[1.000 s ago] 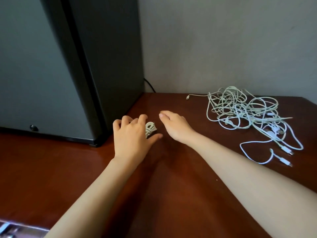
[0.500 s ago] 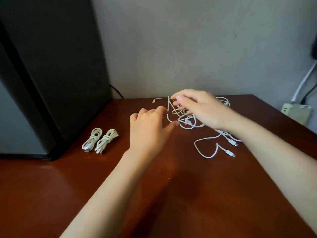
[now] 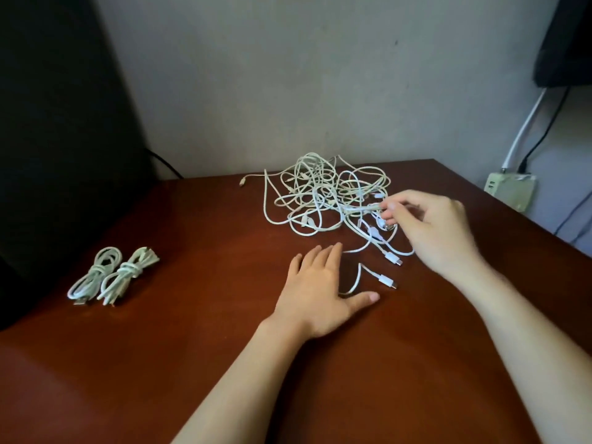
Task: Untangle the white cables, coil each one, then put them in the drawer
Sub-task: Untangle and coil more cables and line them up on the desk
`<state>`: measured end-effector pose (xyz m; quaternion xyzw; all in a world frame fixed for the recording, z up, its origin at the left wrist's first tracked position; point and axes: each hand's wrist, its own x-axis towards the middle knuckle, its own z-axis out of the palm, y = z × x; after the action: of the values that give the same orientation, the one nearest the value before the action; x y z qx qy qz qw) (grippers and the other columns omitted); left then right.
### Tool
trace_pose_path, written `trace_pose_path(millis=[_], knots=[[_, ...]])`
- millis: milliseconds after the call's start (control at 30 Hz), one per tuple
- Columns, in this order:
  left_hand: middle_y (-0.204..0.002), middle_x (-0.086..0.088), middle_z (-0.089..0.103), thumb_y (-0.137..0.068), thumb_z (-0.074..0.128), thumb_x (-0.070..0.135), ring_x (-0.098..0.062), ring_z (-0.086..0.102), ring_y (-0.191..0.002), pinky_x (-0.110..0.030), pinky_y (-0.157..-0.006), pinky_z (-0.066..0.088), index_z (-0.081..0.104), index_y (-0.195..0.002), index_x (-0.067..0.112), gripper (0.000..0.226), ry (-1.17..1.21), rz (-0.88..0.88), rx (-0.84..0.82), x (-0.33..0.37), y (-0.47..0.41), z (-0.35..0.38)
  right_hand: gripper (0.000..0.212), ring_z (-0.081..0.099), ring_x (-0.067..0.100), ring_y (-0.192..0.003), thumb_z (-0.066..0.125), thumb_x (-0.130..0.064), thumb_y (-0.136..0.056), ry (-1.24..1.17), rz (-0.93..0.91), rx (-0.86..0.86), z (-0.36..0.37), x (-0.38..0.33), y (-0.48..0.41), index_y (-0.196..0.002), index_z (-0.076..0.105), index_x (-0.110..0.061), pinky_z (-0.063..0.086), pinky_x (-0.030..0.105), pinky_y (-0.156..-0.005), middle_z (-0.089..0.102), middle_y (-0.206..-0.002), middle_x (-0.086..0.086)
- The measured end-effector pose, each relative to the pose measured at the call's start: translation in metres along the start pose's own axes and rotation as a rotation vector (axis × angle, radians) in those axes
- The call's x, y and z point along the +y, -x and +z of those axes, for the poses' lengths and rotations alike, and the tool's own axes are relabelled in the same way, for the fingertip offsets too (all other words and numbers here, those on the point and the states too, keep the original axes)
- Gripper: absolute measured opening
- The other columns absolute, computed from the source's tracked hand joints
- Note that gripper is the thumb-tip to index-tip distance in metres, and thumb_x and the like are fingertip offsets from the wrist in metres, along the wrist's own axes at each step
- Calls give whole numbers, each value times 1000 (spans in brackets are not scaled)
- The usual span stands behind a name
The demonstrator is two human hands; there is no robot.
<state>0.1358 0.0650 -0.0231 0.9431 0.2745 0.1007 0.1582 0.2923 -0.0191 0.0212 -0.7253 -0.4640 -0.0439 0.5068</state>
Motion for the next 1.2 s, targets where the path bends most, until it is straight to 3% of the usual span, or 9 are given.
trace_pose_path(millis=[167,300,433,567,700,800,1000,1100,1200], knots=[[-128,-5,47,-101,42,23,-24,38,-117,-32,-105,29,38,-143,14,44,96,59,189,-6,-7,7,19,65,18,-89,58,-20,-91,309,-56,-125,1,12,5,-105,69,-22,53,40,-81,70,-95,-4],[-105,-4,52,-101,43,17,-22,44,-103,-23,-92,31,61,-112,12,22,302,59,294,-11,-8,9,31,58,21,-105,57,-25,-92,481,-81,-275,7,13,10,-123,59,-22,49,37,-85,65,-114,-3],[-88,4,55,-100,43,9,-14,52,-88,-12,-78,36,57,-89,15,19,574,34,457,-12,-5,2,38,59,22,-109,48,-35,-96,424,-46,-325,12,4,15,-133,50,-25,49,42,-90,61,-122,-3],[-91,-1,66,-101,39,27,-11,65,-85,-26,-79,48,55,-87,22,22,957,-29,564,-14,-4,-5,45,57,21,-110,42,-43,-96,391,-59,-357,14,-1,19,-140,38,-32,48,43,-91,57,-125,-7],[-107,-17,66,-103,39,15,-24,65,-107,-37,-95,49,56,-83,17,26,1382,-19,601,-12,-3,-19,52,57,14,-109,48,-37,-96,392,-62,-408,21,5,22,-145,29,-35,47,40,-92,55,-127,-11],[-110,-7,69,-102,33,10,-21,64,-109,-30,-91,51,51,-84,12,26,1579,69,470,-7,1,-30,49,59,12,-99,47,-22,-98,176,2,-354,30,5,22,-145,33,-28,44,28,-89,60,-115,-5],[-104,-2,73,-95,43,18,-18,69,-100,-26,-88,52,46,-82,11,15,1595,279,177,-7,7,-36,20,67,19,-77,41,-19,-102,-903,555,-186,30,-19,16,-114,54,-12,55,27,-74,67,-99,13],[-105,-20,65,-88,45,18,-24,68,-96,-26,-81,54,53,-78,11,15,1526,279,45,-6,7,-33,20,67,26,-82,53,-17,-94,-1066,621,-228,22,-19,14,-113,57,-9,56,32,-76,68,-101,19],[-89,-6,71,-92,41,13,-15,67,-89,-20,-79,51,52,-81,4,17,1349,335,-88,-6,12,-29,30,69,25,-66,54,-12,-89,-1070,664,-323,19,-22,17,-118,56,-3,55,26,-53,65,-96,21]])
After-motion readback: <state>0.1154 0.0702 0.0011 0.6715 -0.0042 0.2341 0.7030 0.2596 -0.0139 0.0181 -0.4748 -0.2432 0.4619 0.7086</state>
